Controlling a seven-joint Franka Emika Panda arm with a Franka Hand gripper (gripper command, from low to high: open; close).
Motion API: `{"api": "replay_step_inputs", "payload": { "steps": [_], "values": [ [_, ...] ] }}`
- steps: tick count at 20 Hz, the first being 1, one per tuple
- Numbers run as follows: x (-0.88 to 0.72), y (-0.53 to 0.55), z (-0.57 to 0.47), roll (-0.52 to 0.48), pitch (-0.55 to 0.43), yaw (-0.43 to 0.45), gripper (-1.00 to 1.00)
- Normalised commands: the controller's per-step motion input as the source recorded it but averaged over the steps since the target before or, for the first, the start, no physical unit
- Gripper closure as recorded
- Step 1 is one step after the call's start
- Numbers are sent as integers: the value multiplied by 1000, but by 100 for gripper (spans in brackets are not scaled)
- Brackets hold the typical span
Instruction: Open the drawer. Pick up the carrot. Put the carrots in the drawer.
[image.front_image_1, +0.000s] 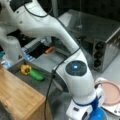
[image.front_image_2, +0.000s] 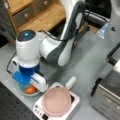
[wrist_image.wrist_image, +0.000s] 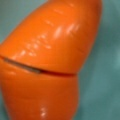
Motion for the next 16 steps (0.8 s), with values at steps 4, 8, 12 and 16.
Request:
{"api": "replay_step_inputs", "payload": {
  "steps": [4, 8, 12, 16],
  "values": [
    [-74, 92, -203, 92, -126, 4, 100],
    [-86, 77, -182, 94, -134, -7, 100],
    [-78, 7, -118, 91, -155, -33, 100],
    [-85, -10, -114, 89, -152, -50, 100]
  ]
}}
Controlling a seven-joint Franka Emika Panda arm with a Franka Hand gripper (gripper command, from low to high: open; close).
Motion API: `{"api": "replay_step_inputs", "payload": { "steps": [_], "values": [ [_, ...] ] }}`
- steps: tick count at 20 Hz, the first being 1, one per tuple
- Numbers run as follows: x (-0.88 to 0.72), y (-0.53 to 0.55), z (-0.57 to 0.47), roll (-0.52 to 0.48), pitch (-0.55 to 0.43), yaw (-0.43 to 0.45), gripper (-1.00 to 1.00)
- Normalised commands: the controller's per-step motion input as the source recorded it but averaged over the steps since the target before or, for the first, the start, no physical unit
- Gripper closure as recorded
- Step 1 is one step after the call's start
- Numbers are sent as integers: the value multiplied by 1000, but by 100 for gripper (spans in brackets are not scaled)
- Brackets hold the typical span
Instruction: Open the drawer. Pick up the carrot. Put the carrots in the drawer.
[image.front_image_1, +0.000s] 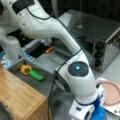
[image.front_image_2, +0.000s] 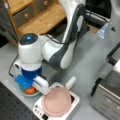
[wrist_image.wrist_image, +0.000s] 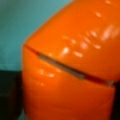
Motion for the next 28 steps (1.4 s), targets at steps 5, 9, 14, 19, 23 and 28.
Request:
{"api": "replay_step_inputs", "payload": {
  "steps": [5, 9, 14, 19, 23, 28],
  "values": [
    [-100, 2, -103, 88, -138, -51, 100],
    [-108, 13, -87, 95, -134, -52, 100],
    [-198, 27, 83, 78, -61, -79, 100],
    [-422, 57, 538, 29, 94, -118, 100],
    [-436, 30, 604, -20, 102, -103, 100],
    [-295, -37, 261, -68, 57, -18, 100]
  ]
}}
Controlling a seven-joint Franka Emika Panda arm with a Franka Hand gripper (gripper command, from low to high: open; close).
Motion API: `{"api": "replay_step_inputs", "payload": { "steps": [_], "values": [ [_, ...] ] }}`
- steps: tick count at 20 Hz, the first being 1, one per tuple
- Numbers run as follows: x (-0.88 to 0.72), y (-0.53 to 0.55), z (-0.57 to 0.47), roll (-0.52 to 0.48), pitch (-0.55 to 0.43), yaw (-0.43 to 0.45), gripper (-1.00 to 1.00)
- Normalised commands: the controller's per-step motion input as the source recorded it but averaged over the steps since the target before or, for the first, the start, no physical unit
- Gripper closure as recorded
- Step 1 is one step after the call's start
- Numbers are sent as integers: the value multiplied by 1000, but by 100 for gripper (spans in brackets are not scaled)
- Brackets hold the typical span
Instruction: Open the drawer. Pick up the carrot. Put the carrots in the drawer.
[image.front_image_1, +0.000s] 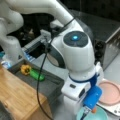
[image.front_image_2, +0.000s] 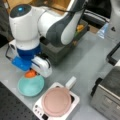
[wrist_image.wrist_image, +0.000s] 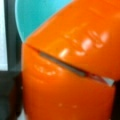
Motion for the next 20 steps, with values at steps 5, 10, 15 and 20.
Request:
{"api": "replay_step_inputs", "payload": {
  "steps": [5, 10, 15, 20],
  "values": [
    [-283, -24, 139, -128, 97, 177, 100],
    [-334, 91, 173, -132, 120, 284, 100],
    [-389, 288, 216, -138, 63, 277, 100],
    [-375, 294, 159, -63, 26, 428, 100]
  ]
}}
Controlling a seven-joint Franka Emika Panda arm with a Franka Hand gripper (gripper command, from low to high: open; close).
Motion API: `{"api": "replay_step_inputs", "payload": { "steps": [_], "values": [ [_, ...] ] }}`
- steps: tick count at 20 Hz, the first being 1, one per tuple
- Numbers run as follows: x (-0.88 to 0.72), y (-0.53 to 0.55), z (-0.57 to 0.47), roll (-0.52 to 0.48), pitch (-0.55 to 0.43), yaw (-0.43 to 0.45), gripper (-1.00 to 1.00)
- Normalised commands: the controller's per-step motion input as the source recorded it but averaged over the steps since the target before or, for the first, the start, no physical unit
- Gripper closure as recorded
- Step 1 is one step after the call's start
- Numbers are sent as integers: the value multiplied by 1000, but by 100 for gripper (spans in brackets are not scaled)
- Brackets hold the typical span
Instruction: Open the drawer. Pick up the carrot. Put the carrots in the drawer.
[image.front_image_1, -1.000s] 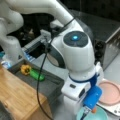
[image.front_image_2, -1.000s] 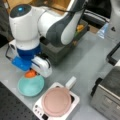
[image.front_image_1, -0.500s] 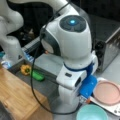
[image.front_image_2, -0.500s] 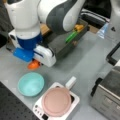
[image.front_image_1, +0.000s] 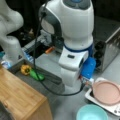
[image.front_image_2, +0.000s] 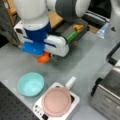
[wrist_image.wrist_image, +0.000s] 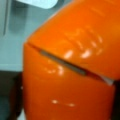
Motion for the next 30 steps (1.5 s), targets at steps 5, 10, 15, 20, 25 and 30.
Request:
{"api": "replay_step_inputs", "payload": {
  "steps": [5, 10, 15, 20, 25, 30],
  "values": [
    [-356, 196, 29, -36, -25, 411, 100],
    [-333, 68, -65, 33, -81, 400, 100],
    [-455, -148, 32, -2, -90, 284, 100],
    [-619, -287, 126, -84, -83, 282, 100],
    [-538, -321, -66, -75, -126, 279, 100],
    [-393, -267, -204, -62, -204, 301, 100]
  ]
}}
